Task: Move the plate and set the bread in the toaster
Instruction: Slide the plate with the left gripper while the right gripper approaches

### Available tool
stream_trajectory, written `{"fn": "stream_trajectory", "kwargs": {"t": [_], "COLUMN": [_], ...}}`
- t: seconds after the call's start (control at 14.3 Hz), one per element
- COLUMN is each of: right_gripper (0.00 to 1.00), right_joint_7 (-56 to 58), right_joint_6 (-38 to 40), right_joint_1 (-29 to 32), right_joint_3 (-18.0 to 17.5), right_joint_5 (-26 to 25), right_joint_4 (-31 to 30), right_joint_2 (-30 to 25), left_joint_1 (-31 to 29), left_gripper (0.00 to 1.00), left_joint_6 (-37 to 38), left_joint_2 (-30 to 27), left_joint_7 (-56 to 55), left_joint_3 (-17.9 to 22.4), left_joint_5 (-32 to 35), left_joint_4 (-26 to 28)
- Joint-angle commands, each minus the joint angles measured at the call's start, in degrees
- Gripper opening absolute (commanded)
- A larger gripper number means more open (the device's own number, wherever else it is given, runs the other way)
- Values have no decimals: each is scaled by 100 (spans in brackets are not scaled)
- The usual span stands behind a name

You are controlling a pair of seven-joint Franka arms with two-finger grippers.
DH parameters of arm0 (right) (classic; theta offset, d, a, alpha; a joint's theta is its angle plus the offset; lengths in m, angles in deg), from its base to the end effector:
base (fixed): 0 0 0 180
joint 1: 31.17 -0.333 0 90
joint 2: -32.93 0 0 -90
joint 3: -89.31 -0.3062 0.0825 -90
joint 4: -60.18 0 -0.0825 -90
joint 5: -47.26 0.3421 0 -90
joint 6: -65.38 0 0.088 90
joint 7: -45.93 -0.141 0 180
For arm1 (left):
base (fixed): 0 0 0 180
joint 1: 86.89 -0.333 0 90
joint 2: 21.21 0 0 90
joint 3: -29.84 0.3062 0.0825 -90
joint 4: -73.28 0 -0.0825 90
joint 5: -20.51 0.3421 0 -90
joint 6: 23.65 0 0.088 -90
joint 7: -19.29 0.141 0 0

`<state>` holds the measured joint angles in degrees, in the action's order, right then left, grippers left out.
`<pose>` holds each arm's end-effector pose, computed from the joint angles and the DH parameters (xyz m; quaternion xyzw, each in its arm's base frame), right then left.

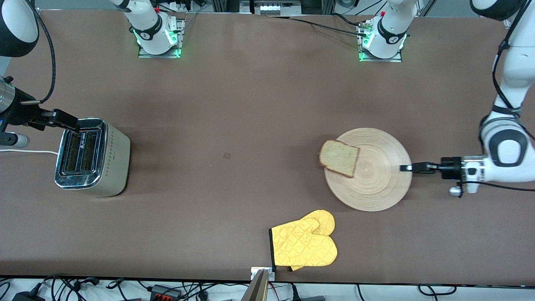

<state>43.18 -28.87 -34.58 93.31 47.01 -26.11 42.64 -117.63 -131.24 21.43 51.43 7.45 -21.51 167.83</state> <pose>0.5654 -0.0036 0.5238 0.9994 -0.0285 -0.0149 0.0083 0.6032 0.0374 0.2069 0.8733 0.0175 -0.0590 0.4833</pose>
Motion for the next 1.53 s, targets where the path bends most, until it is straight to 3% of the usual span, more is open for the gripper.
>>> {"fn": "stream_trajectory", "kwargs": {"t": [0.0, 0.21, 0.42, 0.63, 0.98, 1.18, 1.46], "right_gripper": [100, 100, 100, 100, 100, 100, 100], "right_joint_7": [-103, -77, -59, -15, 20, -6, -59], "right_joint_6": [30, -23, 3, 161, 416, 915, 1646], "right_joint_1": [-37, -133, -151, -133, -116, -142, -116], "right_joint_3": [4, 4, 4, 4, 13, 13, 48], "right_joint_5": [68, 51, 33, 16, 42, 42, 16], "right_joint_4": [148, 384, 394, 368, 341, 359, 403], "right_joint_2": [66, 241, 224, 207, 329, 277, 215], "left_joint_1": [-90, 286, 1139, 1834, 2598, 2846, 2986], "left_gripper": [1, 1, 1, 1, 1, 1, 2], "left_joint_6": [-1391, -2763, -3661, -4225, -4288, -4279, -4524], "left_joint_2": [-494, -354, -47, 60, 376, 491, 508], "left_joint_7": [-303, -393, -288, 236, 2566, 3017, 3000], "left_joint_3": [-1010, -1733, -1751, -1760, -1638, -1461, -1409], "left_joint_5": [-420, -736, -1122, -2315, -5137, -5711, -5729], "left_joint_4": [1090, 1399, 1391, 1391, 1320, 1250, 1241]}}
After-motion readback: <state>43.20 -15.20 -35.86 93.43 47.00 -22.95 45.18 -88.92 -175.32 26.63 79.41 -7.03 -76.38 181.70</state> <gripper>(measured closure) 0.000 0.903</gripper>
